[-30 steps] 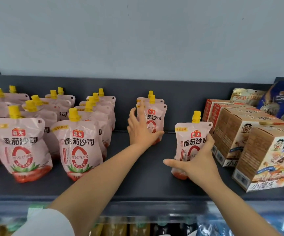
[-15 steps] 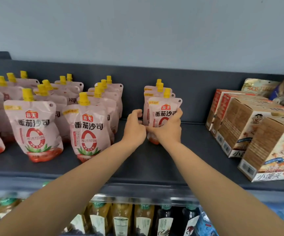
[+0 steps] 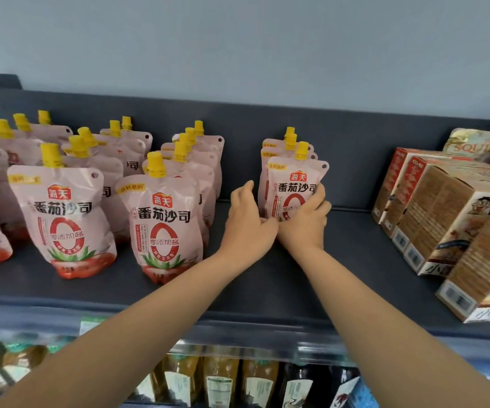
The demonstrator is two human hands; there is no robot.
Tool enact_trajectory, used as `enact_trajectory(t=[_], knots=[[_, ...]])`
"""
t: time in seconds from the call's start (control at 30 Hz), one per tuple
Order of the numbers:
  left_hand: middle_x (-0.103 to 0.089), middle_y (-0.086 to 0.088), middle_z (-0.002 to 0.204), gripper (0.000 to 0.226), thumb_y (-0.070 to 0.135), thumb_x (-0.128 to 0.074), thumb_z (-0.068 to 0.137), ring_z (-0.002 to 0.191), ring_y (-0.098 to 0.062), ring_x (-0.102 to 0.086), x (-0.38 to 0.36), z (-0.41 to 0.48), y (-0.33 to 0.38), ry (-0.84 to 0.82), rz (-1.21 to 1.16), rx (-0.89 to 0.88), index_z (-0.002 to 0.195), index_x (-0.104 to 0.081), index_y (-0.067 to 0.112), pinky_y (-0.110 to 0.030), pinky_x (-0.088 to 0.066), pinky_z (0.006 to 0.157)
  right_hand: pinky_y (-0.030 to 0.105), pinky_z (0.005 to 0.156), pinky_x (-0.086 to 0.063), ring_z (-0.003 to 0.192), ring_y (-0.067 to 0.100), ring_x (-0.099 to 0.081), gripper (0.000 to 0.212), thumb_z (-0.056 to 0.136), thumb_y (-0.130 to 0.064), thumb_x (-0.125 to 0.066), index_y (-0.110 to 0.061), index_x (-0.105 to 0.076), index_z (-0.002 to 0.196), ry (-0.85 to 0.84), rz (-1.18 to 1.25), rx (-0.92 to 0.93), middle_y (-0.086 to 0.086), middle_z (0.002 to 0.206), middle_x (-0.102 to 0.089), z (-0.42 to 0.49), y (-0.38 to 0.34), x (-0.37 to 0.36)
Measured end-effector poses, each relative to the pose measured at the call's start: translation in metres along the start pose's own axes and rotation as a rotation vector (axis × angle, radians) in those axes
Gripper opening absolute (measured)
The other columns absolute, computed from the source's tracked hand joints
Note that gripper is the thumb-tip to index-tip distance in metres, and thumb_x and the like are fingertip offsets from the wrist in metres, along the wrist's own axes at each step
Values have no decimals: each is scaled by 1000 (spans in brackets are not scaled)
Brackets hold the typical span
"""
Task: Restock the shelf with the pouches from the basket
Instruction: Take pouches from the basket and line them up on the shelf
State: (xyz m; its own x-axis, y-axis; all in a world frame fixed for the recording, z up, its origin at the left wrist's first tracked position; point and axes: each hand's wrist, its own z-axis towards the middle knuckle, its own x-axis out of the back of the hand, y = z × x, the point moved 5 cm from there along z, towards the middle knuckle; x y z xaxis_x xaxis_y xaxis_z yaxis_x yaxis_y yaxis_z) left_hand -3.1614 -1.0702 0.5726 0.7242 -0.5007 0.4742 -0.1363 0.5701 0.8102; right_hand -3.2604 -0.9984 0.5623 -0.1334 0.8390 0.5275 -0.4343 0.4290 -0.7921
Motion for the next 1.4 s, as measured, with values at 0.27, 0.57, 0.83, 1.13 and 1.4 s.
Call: enact_trajectory(t=[0.27,0.57,0.83,1.13,1.4], knots=[[-35,-5,147,96,61,-61,79,133,-24,-37,13,-46,36,67,491,-220,150,-16,14,-42,-36,104,44,104,-37,138,33,-25,114,68,-54,-79,-21,-9,152,-81,-229,95,14,151,-24,-43,16,84],[-47,-11,139,90,71,-33,82,124,-29,-45,-12,-155,68,44,682,-445,146,-31,8,-43,-38,98,41,104,-35,130,31,-38,74,86,-41,-66,-15,-30,146,101,-413,211,11,144,-38,-140,60,185],[-47,-10,139,84,68,-34,84,126,-29,-46,-64,-275,4,-302,702,-447,144,-36,9,-44,-40,100,36,95,-43,122,25,-47,60,87,-32,-68,-14,-41,138,76,-316,-37,6,133,-48,-264,142,195],[-29,-10,147,71,44,-49,90,134,-28,-29,-120,-365,-86,-744,819,-277,147,-20,12,-40,-26,109,30,73,-39,87,19,-56,58,86,-32,-70,-12,-42,133,-250,-245,-473,9,128,-52,-326,247,138],[-35,-15,146,81,34,-61,85,131,-32,-38,-227,-376,-167,-1137,1032,-151,148,-17,9,-45,-30,109,35,80,-44,118,35,-55,58,88,-30,-63,-11,-42,139,-571,-453,-546,16,139,-48,-307,341,100]])
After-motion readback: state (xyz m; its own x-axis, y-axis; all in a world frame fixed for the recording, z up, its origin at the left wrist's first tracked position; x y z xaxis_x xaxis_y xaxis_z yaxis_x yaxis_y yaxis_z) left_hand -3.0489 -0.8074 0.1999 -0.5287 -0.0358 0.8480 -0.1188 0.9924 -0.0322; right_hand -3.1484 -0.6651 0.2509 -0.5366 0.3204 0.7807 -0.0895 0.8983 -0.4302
